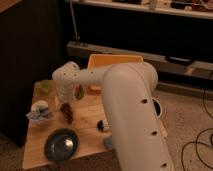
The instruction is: Place grapes in table surface
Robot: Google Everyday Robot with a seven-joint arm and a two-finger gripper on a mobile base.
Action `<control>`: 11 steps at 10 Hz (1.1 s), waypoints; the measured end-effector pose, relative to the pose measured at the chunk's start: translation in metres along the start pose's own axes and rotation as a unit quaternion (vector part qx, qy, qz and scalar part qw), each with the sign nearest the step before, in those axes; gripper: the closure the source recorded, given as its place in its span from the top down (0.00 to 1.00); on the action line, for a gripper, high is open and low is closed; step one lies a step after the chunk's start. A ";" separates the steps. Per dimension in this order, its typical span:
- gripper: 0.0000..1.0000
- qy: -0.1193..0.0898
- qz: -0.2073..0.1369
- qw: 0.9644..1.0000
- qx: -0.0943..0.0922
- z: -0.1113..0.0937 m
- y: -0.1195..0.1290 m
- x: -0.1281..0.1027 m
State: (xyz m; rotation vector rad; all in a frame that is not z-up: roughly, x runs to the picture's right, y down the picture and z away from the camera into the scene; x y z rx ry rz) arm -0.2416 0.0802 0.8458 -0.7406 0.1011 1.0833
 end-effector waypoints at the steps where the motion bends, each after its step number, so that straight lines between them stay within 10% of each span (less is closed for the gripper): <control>1: 0.65 0.000 0.004 1.000 -0.003 0.002 -0.002 0.000; 11: 0.65 0.032 0.010 0.999 -0.032 0.051 -0.007 0.015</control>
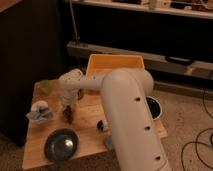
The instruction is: Place grapes in table surface
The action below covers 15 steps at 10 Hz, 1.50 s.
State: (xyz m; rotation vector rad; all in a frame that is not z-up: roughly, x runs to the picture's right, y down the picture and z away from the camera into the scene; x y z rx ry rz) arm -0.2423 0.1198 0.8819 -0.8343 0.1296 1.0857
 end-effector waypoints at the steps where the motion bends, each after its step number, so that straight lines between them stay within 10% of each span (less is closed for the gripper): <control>1: 0.64 0.003 -0.001 1.000 -0.001 0.003 0.002 -0.002; 7: 0.07 0.022 -0.002 1.000 0.013 0.008 0.009 -0.008; 10: 0.00 0.028 -0.001 1.000 0.010 0.001 0.008 -0.008; 15: 0.00 -0.026 0.023 0.999 -0.035 -0.108 -0.024 -0.012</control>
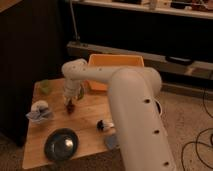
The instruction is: Place grapes in table surface
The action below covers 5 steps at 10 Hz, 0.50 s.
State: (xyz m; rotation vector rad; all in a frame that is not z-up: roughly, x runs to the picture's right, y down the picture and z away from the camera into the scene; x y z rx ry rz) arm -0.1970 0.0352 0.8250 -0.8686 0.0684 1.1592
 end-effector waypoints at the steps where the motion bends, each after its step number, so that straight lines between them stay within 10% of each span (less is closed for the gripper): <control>1: 0.00 -0.011 0.001 1.000 -0.004 -0.019 -0.002 -0.002; 5: 0.00 -0.050 0.001 0.999 0.000 -0.086 -0.018 -0.001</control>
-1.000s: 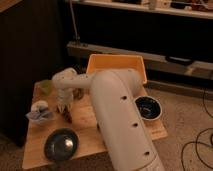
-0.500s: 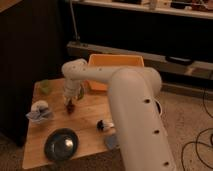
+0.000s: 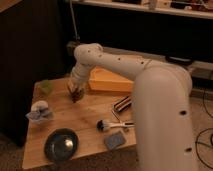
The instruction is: Place grapes in table surface
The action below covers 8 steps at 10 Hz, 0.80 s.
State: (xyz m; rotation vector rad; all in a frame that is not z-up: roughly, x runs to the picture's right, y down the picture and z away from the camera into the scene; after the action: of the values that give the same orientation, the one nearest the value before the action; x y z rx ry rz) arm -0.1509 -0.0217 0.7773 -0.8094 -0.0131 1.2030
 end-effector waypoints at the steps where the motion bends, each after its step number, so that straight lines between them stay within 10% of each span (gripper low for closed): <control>1: 0.00 -0.005 0.000 1.000 0.003 -0.010 -0.002 0.001; 4: 0.00 0.017 -0.012 1.000 0.019 -0.012 -0.005 0.013; 8: 0.00 0.075 -0.022 0.996 0.035 0.046 -0.010 0.047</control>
State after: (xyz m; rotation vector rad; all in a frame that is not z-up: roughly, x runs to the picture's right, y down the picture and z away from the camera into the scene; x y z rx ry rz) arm -0.1433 0.0415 0.7978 -0.8317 0.1320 1.0926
